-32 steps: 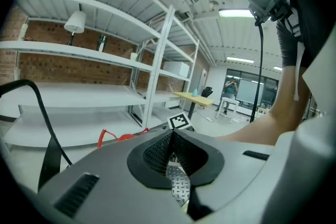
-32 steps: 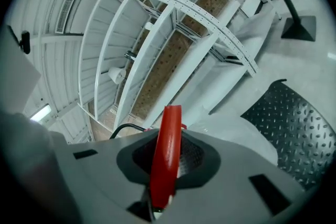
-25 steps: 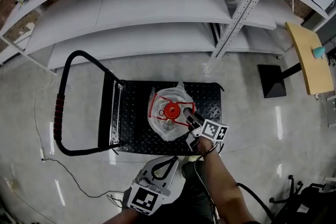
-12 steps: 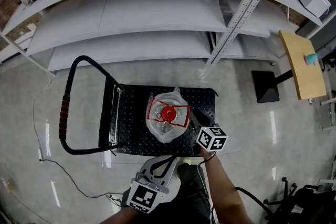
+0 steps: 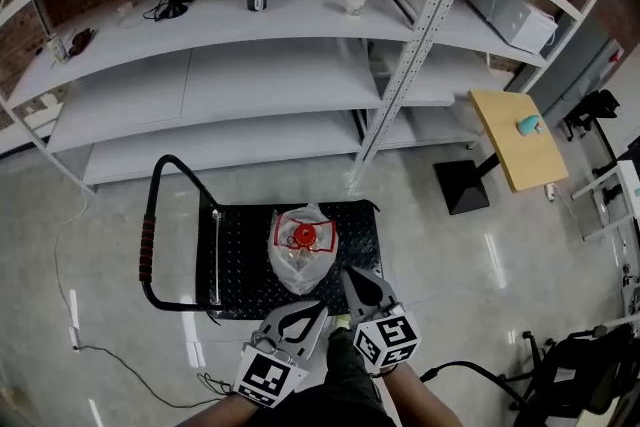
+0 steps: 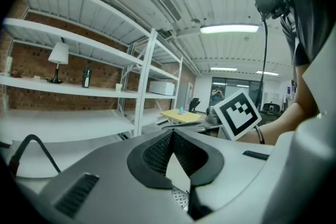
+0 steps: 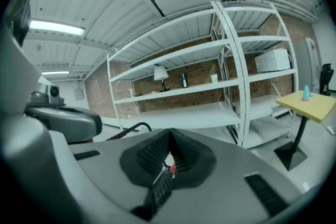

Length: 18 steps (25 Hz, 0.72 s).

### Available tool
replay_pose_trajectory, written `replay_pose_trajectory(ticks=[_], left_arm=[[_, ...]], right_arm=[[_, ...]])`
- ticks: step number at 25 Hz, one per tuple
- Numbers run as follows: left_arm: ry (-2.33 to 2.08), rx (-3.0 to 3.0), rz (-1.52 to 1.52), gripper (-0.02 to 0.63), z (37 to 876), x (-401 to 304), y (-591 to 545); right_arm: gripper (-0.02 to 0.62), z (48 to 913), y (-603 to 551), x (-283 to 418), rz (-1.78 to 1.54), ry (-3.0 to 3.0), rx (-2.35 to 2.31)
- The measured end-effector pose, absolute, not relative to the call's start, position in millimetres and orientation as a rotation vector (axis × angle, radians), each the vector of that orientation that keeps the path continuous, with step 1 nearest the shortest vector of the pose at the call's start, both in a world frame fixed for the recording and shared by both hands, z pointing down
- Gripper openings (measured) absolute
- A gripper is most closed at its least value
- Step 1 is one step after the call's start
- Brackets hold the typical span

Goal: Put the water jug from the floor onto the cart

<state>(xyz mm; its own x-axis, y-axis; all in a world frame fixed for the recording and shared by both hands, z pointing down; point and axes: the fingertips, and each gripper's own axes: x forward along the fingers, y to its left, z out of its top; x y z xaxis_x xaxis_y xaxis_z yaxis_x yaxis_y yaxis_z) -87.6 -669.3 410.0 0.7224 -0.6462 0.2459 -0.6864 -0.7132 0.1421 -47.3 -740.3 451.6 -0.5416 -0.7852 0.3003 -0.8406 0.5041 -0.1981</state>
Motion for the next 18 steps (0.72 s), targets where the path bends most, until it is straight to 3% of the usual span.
replay_pose_trajectory(ticks=[18], left_arm=[[-1.17, 2.765, 0.177, 0.0, 360, -28, -396]], right_arm=[[0.002, 370, -421, 7, 0.358, -2.702, 1.408]])
